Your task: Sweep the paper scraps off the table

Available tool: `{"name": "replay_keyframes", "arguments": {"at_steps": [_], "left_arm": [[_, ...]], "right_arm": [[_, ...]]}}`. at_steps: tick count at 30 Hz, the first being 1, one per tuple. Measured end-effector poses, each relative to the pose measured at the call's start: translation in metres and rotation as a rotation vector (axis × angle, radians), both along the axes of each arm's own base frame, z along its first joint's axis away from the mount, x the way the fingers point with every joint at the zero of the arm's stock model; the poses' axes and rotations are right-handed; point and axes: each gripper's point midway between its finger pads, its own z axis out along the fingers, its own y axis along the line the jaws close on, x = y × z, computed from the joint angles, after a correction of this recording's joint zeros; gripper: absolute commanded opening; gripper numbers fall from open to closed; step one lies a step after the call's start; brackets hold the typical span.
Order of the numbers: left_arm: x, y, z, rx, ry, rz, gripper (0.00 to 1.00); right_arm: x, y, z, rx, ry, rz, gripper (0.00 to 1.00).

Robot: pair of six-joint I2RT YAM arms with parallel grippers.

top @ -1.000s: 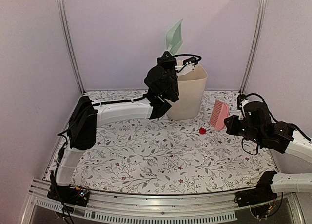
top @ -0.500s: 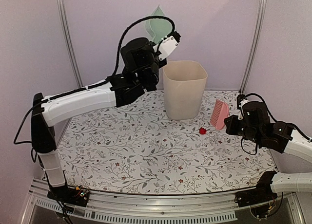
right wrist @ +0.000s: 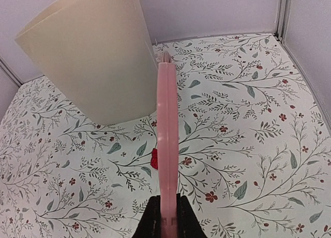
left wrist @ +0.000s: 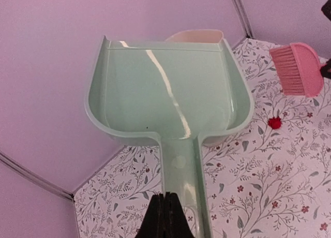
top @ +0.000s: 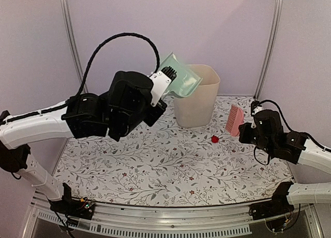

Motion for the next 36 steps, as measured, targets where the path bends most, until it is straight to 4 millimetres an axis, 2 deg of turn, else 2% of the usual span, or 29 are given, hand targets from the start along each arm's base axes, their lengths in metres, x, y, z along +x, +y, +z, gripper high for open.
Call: {"name": "replay_keyframes", "arguments": {"at_steps": [2,7,15,18,24,27,31,36], "left_arm": [[-0.014,0.01,-0.037,0.003,0.08,-0.028,0.0],[-0.043,0.028,-0.114,0.006,0.256,-0.093,0.0],[-0.071,0.032,-0.204,0.021,0.462,-0.168,0.0],[-0.08,0.027,-0.223,0.01,0.511,-0.212,0.0],[-0.092,0.007,-0.245,-0.039,0.582,-0.305,0.0],[-0.091,0.002,-0.267,-0.037,0.623,-0.319,0.0],[-0.085,0.007,-0.295,-0.026,0.673,-0.309,0.0],[-0.078,0.005,-0.304,-0.047,0.694,-0.31,0.0]], "right_arm": [[0.001,-0.002,-0.002,-0.014,-0.011,-0.003,0.0],[0.007,-0.003,-0.007,-0.046,-0.053,-0.005,0.0],[0.029,0.002,-0.023,-0.165,-0.099,0.004,0.0],[0.042,0.003,-0.037,-0.225,-0.089,0.015,0.0],[0.064,0.009,-0.08,-0.334,0.025,0.096,0.0],[0.069,0.02,-0.088,-0.345,0.053,0.152,0.0],[0.068,0.037,-0.096,-0.326,0.078,0.244,0.0],[0.063,0.05,-0.102,-0.3,0.099,0.322,0.0]]}}
